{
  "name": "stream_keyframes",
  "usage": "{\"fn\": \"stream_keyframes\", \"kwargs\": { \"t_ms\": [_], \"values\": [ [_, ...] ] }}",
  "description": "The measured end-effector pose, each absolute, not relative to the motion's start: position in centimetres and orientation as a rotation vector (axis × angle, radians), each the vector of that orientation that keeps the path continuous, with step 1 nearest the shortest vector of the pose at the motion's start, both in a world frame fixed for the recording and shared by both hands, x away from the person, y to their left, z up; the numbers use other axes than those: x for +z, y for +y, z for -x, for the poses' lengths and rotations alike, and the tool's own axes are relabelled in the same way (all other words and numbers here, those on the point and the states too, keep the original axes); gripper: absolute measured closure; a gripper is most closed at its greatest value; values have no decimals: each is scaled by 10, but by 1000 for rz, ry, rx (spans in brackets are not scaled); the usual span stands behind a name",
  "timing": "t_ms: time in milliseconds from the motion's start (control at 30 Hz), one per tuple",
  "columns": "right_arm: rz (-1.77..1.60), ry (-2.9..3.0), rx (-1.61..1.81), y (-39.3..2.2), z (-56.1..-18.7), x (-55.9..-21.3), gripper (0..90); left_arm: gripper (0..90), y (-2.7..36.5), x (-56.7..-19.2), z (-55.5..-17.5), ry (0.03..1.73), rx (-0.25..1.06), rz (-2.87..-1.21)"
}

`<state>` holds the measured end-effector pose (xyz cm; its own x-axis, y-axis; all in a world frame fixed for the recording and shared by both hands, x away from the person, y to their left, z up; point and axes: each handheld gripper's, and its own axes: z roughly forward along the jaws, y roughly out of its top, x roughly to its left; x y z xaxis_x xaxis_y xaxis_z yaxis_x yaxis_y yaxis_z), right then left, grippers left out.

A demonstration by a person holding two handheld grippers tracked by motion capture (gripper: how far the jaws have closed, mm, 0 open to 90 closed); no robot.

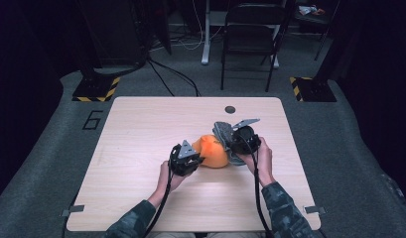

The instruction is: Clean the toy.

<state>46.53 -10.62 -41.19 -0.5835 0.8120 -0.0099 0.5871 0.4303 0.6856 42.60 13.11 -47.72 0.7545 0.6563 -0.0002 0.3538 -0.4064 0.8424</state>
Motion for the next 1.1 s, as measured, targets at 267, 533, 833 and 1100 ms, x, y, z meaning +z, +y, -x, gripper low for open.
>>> {"fn": "stream_keyframes", "kwargs": {
  "t_ms": [267, 533, 833, 1100],
  "values": [
    [-1181, 2356, 976, -104, -455, -391, 735, 800, 131, -472, -423, 796, 386, -2011],
    [-1064, 2431, 1055, -81, -438, -379, 734, 799, 129, -467, -418, 774, 366, -2014],
    [-1062, 2427, 950, -74, -444, -396, 732, 789, 131, -471, -421, 775, 374, -2017],
    [-1147, 2410, 910, -92, -457, -407, 731, 785, 134, -474, -424, 782, 380, -2015]
  ]
}}
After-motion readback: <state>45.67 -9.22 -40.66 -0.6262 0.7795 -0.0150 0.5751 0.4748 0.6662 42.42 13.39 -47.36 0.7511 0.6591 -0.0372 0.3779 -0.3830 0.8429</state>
